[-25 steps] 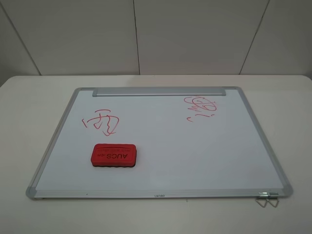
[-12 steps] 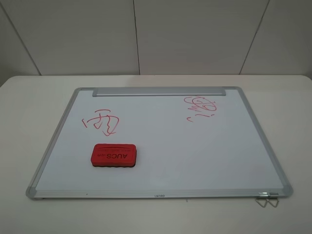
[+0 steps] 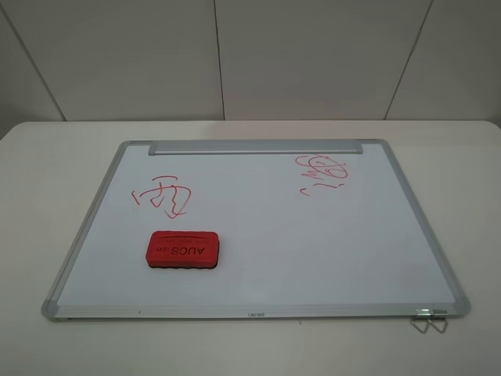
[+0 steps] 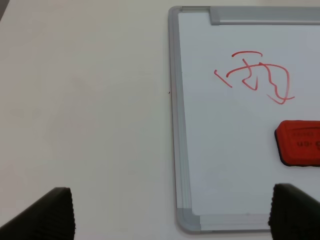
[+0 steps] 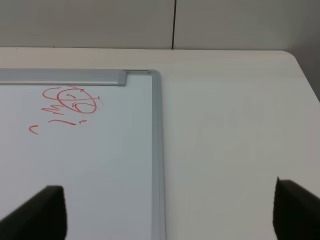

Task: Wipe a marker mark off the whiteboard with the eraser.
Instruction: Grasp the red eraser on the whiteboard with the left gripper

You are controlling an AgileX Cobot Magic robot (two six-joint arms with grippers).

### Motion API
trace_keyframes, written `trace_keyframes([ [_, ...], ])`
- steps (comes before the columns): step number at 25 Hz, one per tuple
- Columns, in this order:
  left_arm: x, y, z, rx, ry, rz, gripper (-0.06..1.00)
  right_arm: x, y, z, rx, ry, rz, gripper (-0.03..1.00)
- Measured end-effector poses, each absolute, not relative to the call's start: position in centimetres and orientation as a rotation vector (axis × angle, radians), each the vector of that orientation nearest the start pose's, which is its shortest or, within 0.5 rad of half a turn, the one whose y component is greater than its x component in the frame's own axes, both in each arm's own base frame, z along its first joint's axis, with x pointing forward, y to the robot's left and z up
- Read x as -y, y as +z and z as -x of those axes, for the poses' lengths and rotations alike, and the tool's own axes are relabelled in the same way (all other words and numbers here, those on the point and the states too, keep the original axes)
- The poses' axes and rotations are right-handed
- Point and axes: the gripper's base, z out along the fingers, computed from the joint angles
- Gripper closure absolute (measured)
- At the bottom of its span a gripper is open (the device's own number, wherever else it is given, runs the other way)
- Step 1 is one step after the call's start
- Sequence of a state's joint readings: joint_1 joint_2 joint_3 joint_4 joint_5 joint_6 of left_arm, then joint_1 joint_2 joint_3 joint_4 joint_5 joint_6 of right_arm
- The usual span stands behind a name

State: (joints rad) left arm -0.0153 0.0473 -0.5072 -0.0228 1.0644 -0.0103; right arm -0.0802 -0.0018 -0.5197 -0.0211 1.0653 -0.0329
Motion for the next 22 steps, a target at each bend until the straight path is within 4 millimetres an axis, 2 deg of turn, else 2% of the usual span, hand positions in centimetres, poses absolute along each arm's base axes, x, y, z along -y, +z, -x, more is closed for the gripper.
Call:
trace_keyframes([
  [4,0.3,27.9,-0.6,-2.115,-0.063,-0.065,0.17,0.1,28.2,0.8,-2.028,-0.097,-0.049,0.26],
  [8,0.9,28.5,-3.2,-2.195,-0.050,-0.278,0.17,0.1,28.2,0.8,-2.028,-0.097,-0.049,0.26],
  [11,1.5,29.3,-6.5,-2.207,-0.016,-0.451,0.17,0.1,28.2,0.8,-2.028,-0.097,-0.049,0.26],
  [15,2.6,29.8,-12.2,-2.270,-0.005,-0.720,0.17,0.1,28.2,0.8,-2.028,-0.097,-0.049,0.26],
  [20,4.3,28.3,-19.4,-2.396,-0.120,-0.958,0.17,0.1,28.2,0.8,-2.028,-0.097,-0.049,0.26],
  [22,5.2,27.3,-21.5,-2.420,-0.147,-1.058,0.17,0.1,28.2,0.8,-2.028,-0.097,-0.049,0.26],
])
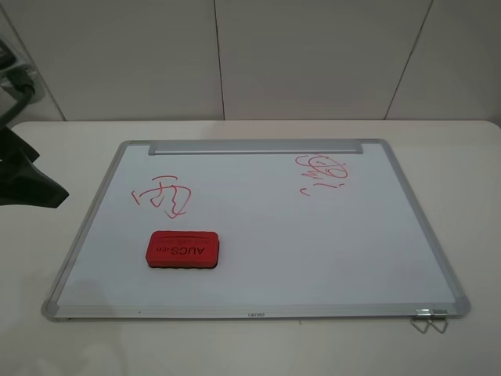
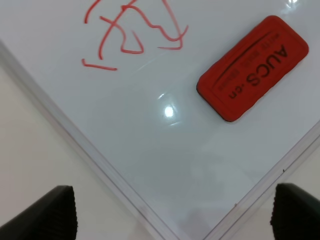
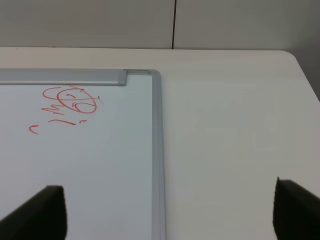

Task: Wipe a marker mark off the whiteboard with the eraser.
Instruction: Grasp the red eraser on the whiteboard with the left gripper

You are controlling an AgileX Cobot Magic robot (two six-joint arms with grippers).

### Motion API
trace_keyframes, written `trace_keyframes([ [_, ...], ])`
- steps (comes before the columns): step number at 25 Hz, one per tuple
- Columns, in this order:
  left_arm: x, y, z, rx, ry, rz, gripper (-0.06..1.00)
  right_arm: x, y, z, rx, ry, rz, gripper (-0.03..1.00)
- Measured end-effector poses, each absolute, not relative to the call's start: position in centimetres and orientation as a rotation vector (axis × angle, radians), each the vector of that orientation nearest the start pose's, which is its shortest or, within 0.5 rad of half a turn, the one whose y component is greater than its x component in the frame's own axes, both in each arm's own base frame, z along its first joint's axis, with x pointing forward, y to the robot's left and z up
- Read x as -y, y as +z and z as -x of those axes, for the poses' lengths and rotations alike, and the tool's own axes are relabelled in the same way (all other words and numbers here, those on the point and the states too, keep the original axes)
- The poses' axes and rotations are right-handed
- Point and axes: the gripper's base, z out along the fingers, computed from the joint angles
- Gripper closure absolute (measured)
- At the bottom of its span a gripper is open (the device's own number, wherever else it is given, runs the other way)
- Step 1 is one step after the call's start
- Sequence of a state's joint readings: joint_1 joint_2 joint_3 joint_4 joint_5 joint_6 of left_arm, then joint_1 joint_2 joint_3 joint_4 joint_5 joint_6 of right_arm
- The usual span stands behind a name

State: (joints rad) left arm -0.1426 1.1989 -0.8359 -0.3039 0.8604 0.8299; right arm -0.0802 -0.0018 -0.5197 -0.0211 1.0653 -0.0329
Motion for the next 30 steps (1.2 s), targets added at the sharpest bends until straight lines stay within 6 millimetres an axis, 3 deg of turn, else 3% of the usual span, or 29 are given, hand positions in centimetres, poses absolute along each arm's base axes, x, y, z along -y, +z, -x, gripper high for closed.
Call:
trace_keyframes([
  [6,9.9,24.5,-24.6,-2.361,-0.183,-1.481,0.17,0.1,28.2,0.8,-2.028,-0.097,-0.049,0.26],
  [16,17.9,19.2,-23.4,-2.155,-0.052,-2.002,0.17,0.1,28.2,0.8,-2.028,-0.097,-0.049,0.26],
  [23,20.1,16.1,-23.4,-2.103,-0.012,-2.092,0.17,0.1,28.2,0.8,-2.028,-0.097,-0.049,0.26],
  [30,21.2,16.1,-24.7,-2.093,-0.009,-2.082,0.17,0.1,28.2,0.8,-2.028,-0.097,-0.049,0.26],
])
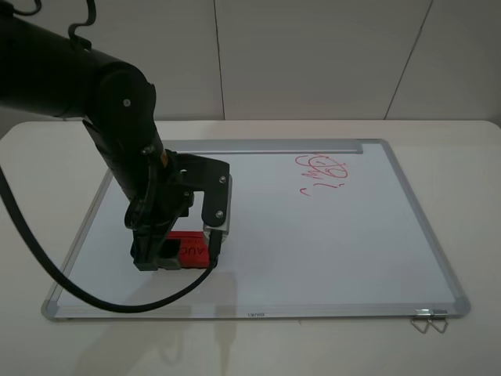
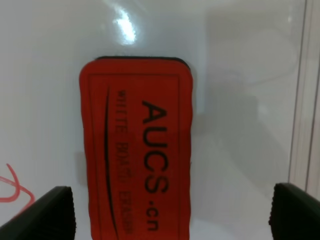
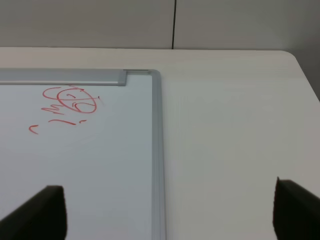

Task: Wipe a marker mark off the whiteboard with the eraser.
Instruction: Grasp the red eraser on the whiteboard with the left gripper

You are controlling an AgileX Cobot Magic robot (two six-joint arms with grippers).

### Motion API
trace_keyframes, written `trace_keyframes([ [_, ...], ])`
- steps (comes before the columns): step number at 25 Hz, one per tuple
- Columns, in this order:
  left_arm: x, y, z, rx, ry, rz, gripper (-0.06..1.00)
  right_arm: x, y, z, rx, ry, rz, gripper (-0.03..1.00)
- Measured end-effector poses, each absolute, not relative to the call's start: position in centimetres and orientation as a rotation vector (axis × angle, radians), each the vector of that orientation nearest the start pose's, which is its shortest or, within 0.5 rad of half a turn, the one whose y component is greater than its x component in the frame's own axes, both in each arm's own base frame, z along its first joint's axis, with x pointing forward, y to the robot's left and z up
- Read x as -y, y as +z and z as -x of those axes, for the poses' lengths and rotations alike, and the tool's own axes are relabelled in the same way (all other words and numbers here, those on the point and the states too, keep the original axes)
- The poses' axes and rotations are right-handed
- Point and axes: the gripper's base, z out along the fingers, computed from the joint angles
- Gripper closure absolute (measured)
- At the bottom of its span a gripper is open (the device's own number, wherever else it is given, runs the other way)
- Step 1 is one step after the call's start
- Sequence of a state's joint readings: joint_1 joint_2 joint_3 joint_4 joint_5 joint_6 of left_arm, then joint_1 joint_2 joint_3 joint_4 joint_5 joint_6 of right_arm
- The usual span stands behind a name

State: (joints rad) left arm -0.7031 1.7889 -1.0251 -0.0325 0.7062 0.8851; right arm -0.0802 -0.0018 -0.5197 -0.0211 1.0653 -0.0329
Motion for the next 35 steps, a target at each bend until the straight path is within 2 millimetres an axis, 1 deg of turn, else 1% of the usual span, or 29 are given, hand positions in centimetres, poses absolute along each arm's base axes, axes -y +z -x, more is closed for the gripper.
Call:
trace_keyframes([
  [5,21.9,15.9,-25.6,-2.096,0.000,-2.102,0.17,0.1,28.2,0.8,-2.028,-0.097,-0.049,0.26],
  [10,21.9,15.5,-25.7,-2.068,0.009,-2.166,0.17,0.1,28.2,0.8,-2.028,-0.097,-0.049,0.26],
  [13,21.5,15.1,-25.9,-2.088,0.005,-2.189,0.17,0.1,28.2,0.8,-2.028,-0.097,-0.049,0.26],
  [17,20.6,13.9,-26.7,-2.147,0.002,-2.179,0.17,0.1,28.2,0.8,-2.028,-0.097,-0.049,0.26],
  [21,20.1,13.7,-27.6,-2.141,0.014,-2.134,0.17,0.1,28.2,0.8,-2.028,-0.097,-0.049,0.26],
  [29,20.4,13.7,-27.4,-2.149,-0.063,-2.112,0.17,0.1,28.2,0.8,-2.028,-0.097,-0.049,0.26],
  [35,20.5,13.3,-27.4,-2.147,-0.071,-2.127,0.17,0.1,28.2,0.8,-2.028,-0.097,-0.049,0.26],
])
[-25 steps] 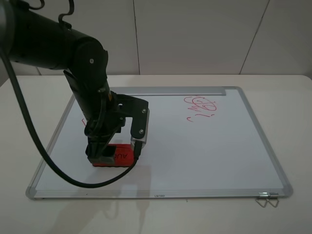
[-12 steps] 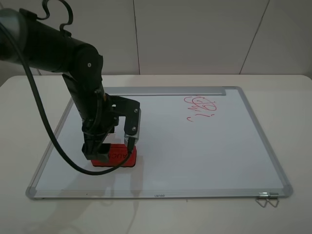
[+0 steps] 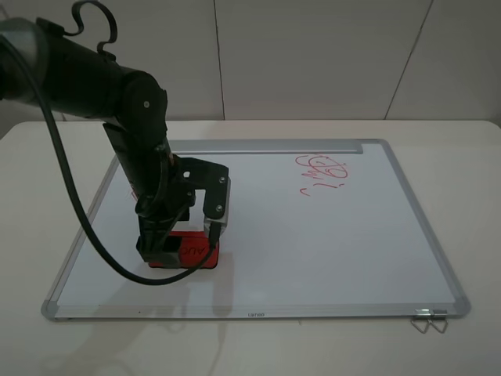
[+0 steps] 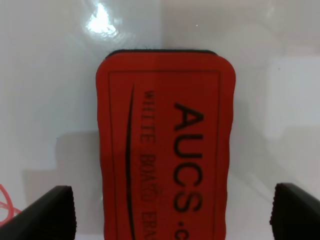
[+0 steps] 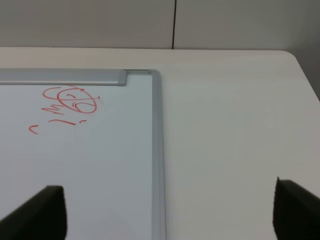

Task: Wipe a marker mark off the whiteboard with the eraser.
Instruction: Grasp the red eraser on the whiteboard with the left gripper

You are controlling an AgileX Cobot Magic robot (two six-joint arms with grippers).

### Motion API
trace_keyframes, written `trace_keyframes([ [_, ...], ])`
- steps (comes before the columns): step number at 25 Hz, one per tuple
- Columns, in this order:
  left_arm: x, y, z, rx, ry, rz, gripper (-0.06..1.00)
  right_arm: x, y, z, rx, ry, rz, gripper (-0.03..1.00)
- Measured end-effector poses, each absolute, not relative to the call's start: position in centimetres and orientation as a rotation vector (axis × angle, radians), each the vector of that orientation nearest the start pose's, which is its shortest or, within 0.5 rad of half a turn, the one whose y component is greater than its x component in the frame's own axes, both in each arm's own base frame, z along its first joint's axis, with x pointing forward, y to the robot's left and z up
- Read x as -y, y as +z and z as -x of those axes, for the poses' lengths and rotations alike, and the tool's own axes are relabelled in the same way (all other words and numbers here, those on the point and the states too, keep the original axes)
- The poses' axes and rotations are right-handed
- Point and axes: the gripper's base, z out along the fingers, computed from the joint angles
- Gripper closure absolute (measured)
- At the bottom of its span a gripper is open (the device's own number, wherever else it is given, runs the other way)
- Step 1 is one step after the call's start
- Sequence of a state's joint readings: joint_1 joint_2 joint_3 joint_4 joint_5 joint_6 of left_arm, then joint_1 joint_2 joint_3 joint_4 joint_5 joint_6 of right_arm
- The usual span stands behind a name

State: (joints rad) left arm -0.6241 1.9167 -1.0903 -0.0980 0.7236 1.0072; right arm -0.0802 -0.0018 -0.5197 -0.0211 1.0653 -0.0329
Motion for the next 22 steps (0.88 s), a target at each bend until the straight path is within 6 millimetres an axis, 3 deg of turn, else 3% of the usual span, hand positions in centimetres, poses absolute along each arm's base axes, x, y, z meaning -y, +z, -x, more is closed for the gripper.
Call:
trace_keyframes([
  [22,20.1,11.0,-26.9,-2.160,-0.067,-2.126,0.17,0.1,28.2,0.8,-2.028,-0.097,-0.049,0.26],
])
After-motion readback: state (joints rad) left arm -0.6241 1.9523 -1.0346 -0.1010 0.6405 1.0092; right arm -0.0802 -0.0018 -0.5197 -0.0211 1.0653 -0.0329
